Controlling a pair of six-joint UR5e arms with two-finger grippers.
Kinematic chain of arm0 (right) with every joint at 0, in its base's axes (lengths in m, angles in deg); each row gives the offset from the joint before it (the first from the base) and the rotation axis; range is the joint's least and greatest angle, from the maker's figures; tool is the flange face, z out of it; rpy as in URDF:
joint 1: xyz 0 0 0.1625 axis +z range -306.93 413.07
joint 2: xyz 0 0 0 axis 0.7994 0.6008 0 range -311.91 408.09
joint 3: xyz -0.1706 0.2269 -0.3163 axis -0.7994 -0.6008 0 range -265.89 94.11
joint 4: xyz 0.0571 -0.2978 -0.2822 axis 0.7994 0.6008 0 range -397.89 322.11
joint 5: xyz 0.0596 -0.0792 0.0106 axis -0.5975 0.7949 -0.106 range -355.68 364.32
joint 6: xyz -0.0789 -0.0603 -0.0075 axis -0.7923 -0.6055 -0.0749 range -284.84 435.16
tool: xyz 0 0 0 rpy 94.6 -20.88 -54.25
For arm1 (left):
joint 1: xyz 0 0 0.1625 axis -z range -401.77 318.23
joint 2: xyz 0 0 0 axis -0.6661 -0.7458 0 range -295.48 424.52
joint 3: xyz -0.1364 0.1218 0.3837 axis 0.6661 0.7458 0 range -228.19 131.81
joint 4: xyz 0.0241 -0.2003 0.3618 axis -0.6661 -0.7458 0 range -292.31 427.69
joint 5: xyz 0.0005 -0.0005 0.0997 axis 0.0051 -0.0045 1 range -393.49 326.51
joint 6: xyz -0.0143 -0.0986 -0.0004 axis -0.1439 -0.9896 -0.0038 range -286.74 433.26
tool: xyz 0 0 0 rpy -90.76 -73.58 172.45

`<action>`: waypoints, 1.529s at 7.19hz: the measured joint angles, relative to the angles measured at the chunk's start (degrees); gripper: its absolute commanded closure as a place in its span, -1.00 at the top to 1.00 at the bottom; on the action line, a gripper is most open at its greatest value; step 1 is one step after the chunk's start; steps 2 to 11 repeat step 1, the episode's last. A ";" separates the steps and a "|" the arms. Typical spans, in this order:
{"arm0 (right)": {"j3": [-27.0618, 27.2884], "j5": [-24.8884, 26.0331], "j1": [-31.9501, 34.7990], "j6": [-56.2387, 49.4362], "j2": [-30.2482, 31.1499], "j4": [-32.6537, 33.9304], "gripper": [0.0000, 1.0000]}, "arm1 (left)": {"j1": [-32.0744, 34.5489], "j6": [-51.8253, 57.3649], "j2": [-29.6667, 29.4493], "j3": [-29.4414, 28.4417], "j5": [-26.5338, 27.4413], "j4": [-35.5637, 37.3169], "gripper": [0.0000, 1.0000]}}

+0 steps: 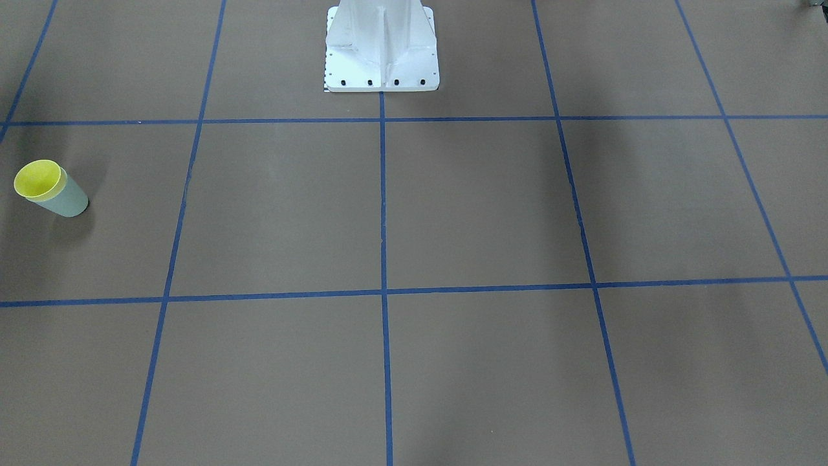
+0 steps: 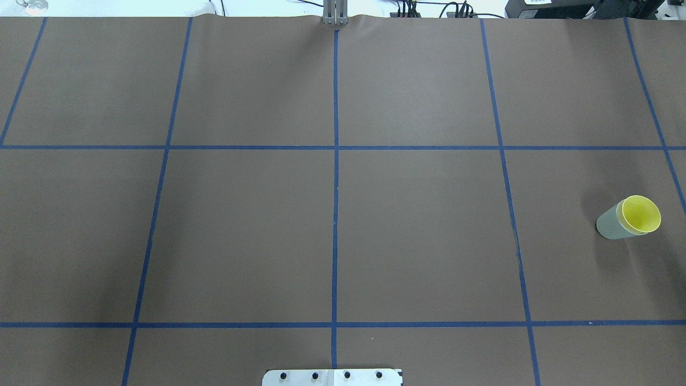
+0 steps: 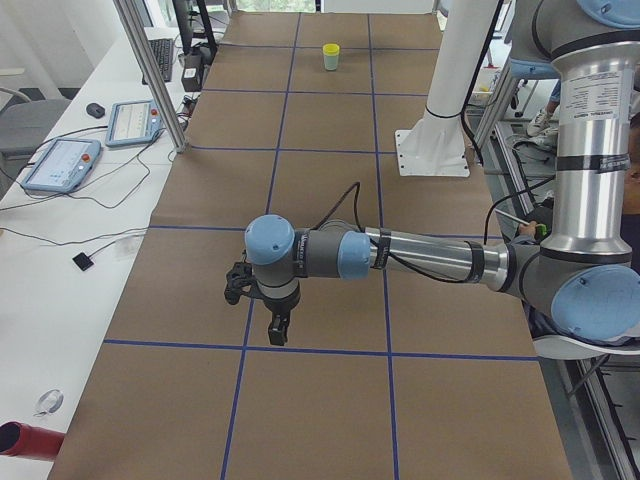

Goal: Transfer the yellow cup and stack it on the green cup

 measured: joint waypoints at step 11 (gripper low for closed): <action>0.08 0.02 0.01 0.09 0.15 0.02 0.99 | 0.01 0.06 0.14 -0.08 0.02 0.00 1.00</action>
